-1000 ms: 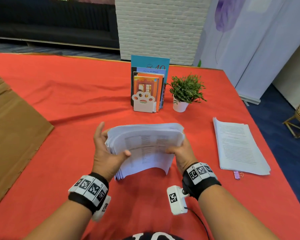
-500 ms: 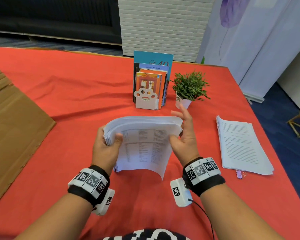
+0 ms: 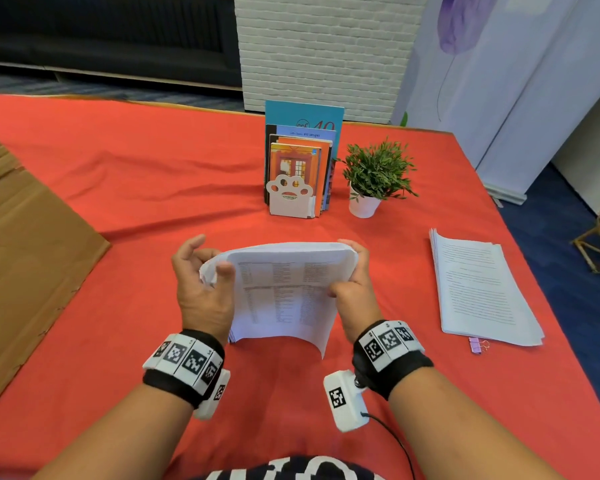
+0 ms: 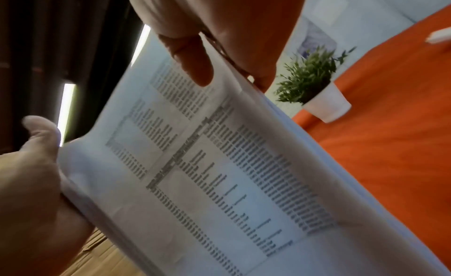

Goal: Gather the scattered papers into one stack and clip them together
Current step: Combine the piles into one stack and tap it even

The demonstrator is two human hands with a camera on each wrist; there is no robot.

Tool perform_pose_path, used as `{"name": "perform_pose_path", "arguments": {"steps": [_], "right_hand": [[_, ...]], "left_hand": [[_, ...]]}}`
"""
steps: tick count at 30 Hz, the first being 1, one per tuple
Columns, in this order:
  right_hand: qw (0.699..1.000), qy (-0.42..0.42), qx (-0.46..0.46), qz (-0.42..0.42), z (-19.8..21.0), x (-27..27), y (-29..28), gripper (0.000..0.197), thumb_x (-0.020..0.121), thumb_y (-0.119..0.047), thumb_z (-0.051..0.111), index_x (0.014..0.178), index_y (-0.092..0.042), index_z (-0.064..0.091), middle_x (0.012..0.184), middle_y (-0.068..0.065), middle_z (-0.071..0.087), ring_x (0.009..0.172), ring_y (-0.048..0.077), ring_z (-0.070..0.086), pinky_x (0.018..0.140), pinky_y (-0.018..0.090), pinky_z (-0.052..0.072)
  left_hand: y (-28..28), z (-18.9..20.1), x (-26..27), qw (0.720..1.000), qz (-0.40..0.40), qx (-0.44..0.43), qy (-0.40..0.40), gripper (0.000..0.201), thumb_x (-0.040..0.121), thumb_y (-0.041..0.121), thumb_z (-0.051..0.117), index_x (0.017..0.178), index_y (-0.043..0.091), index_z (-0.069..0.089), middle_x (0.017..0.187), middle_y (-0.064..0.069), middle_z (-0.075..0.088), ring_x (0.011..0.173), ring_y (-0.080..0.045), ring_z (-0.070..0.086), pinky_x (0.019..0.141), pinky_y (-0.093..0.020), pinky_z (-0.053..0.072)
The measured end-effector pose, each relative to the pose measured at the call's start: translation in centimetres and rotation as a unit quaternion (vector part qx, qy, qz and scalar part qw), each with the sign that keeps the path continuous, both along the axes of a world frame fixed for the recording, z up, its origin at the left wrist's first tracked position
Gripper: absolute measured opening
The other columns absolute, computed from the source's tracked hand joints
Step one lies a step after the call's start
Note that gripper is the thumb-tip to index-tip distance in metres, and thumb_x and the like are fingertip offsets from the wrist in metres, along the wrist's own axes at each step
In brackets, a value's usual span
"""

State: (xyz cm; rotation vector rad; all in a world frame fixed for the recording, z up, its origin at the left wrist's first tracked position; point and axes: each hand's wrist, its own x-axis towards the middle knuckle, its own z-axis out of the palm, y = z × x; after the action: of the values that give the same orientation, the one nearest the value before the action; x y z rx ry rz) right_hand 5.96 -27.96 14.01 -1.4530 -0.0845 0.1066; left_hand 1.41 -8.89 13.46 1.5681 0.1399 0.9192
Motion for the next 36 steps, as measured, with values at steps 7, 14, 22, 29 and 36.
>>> {"name": "perform_pose_path", "arguments": {"steps": [7,14,22,29,36], "right_hand": [[0.997,0.044,0.056,-0.034,-0.8,1.2,0.2,0.039,0.043,0.006,0.043,0.064,-0.024,0.058,0.06,-0.008,0.053,0.063,0.013,0.047,0.059,0.027,0.037],[0.996,0.081,-0.025,-0.009,-3.0,1.4,0.4,0.034,0.046,0.003,0.045,0.07,-0.015,0.062,0.061,-0.005,0.059,0.063,0.013,0.054,0.057,0.023,0.045],[0.987,0.013,-0.153,0.047,-5.1,2.1,-0.9,0.028,0.087,-0.007,0.056,0.085,-0.033,0.065,0.095,-0.003,0.071,0.097,0.025,0.068,0.088,0.042,0.054],[0.961,-0.005,-0.268,-0.069,-6.2,6.2,-8.8,0.025,0.086,-0.012,0.055,0.097,-0.031,0.066,0.09,0.007,0.074,0.085,0.023,0.071,0.086,0.04,0.056],[0.838,0.155,-0.471,-0.228,-10.4,8.5,-24.5,0.037,0.086,-0.008,0.055,0.123,-0.006,0.06,0.13,0.024,0.056,0.12,0.038,0.053,0.102,0.037,0.039]], "left_hand": [[0.7,-4.5,-0.5,0.97,-0.093,-0.106,0.196,0.065,0.053,0.015,0.077,0.115,0.01,0.057,0.107,-0.011,0.068,0.1,-0.03,0.066,0.086,-0.04,0.055],[1.3,-5.0,-0.1,0.953,-0.142,-0.123,0.239,0.044,0.058,-0.004,0.061,0.1,0.01,0.064,0.087,-0.008,0.07,0.08,-0.024,0.067,0.067,-0.035,0.057],[0.7,-7.3,0.2,0.951,-0.093,-0.022,0.294,0.024,0.09,0.002,0.053,0.107,0.018,0.059,0.095,0.006,0.065,0.092,-0.015,0.063,0.079,-0.017,0.049],[-2.2,-6.4,2.0,0.94,-0.066,0.024,0.335,0.025,0.091,0.006,0.052,0.113,0.017,0.058,0.104,-0.001,0.063,0.096,-0.021,0.059,0.083,-0.028,0.042],[-5.3,-9.8,2.9,0.881,-0.073,0.041,0.465,0.027,0.09,0.011,0.055,0.116,0.008,0.058,0.115,-0.013,0.066,0.102,-0.027,0.061,0.088,-0.033,0.046]]}}
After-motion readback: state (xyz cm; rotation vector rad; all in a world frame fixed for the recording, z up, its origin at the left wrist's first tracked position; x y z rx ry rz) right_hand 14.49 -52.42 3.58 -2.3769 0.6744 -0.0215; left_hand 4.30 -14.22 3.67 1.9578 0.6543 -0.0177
